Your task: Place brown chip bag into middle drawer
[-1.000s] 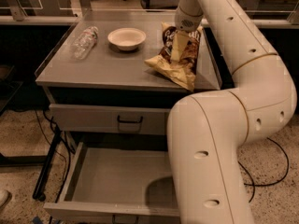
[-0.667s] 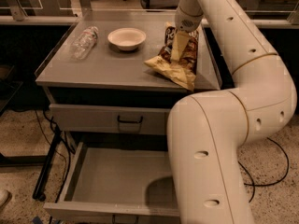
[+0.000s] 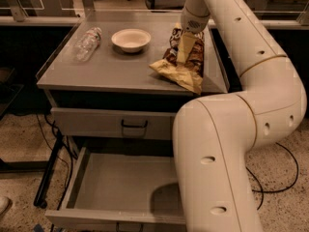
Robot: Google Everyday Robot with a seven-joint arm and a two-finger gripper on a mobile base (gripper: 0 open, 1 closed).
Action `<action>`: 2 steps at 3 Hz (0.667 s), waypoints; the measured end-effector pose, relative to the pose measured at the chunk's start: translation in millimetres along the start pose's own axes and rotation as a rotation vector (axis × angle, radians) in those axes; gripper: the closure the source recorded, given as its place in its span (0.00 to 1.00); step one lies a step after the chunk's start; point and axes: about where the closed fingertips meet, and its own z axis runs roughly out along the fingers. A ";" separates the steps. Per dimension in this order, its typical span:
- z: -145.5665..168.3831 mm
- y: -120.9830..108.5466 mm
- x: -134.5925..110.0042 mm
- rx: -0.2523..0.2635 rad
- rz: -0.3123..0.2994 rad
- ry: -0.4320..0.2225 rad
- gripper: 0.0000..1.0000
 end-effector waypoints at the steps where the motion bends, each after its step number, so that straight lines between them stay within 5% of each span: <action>1: -3.4 -1.1 -0.8 0.000 0.000 0.000 1.00; 2: -21.1 -1.6 -8.2 0.014 -0.017 -0.040 1.00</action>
Offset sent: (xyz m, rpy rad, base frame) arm -0.0055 0.0083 0.0640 0.0801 -0.0254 0.0753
